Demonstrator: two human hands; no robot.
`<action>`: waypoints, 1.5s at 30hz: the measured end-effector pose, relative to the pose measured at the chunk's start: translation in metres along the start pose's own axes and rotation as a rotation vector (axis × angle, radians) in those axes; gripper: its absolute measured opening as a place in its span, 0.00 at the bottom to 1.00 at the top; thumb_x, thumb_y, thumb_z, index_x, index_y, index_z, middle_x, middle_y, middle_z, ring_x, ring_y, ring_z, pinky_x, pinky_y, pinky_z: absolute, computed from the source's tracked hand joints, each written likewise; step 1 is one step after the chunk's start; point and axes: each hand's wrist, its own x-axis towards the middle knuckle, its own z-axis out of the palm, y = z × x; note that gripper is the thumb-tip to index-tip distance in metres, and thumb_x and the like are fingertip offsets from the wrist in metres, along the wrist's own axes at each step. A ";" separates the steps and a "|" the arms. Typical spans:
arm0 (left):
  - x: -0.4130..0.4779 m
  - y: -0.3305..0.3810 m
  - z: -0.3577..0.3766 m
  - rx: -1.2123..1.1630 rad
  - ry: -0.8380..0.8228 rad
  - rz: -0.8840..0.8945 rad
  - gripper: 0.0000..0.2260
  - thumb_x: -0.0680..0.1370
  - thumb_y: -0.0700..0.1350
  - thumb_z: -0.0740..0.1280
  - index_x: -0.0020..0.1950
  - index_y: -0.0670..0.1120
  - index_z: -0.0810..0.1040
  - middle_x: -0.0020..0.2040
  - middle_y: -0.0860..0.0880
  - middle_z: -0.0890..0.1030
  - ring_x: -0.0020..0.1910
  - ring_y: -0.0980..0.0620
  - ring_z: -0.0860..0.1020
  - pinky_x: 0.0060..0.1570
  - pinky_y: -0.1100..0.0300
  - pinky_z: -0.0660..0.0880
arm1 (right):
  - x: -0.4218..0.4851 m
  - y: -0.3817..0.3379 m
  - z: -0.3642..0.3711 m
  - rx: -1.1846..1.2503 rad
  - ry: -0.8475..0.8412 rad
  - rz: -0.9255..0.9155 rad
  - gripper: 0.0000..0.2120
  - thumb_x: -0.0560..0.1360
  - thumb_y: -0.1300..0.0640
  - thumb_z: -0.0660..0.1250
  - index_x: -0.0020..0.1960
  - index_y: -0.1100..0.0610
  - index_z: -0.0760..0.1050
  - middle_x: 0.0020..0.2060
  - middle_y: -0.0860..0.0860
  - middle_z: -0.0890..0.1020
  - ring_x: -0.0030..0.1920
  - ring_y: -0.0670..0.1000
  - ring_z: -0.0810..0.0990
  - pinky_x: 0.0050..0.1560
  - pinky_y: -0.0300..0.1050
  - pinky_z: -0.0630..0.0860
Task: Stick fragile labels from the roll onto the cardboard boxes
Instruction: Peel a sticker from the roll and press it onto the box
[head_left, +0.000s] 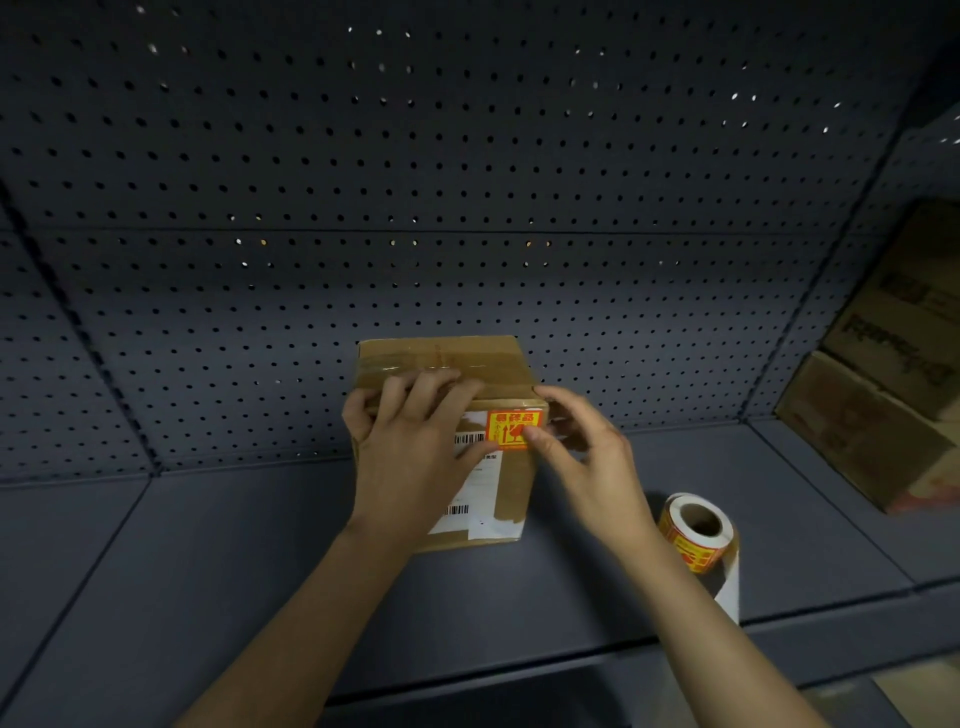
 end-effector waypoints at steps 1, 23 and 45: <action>0.000 -0.002 -0.002 -0.007 -0.001 0.022 0.27 0.69 0.63 0.73 0.64 0.53 0.77 0.63 0.52 0.78 0.60 0.47 0.74 0.61 0.44 0.61 | -0.001 -0.001 0.000 0.012 0.000 0.008 0.19 0.76 0.53 0.71 0.65 0.42 0.73 0.55 0.46 0.81 0.54 0.45 0.80 0.55 0.47 0.79; -0.048 -0.035 -0.017 -0.886 -0.208 -0.698 0.21 0.75 0.52 0.72 0.68 0.52 0.75 0.52 0.61 0.83 0.50 0.64 0.81 0.50 0.61 0.81 | -0.027 -0.015 0.026 0.187 -0.030 0.290 0.13 0.79 0.59 0.68 0.63 0.51 0.78 0.55 0.43 0.85 0.59 0.43 0.81 0.64 0.49 0.77; -0.018 0.302 0.023 -1.613 -0.786 -0.183 0.13 0.74 0.47 0.73 0.57 0.50 0.80 0.50 0.56 0.86 0.50 0.57 0.84 0.46 0.56 0.82 | -0.234 -0.054 -0.242 -0.255 0.903 0.415 0.12 0.79 0.59 0.66 0.62 0.53 0.79 0.52 0.43 0.85 0.54 0.44 0.83 0.50 0.41 0.81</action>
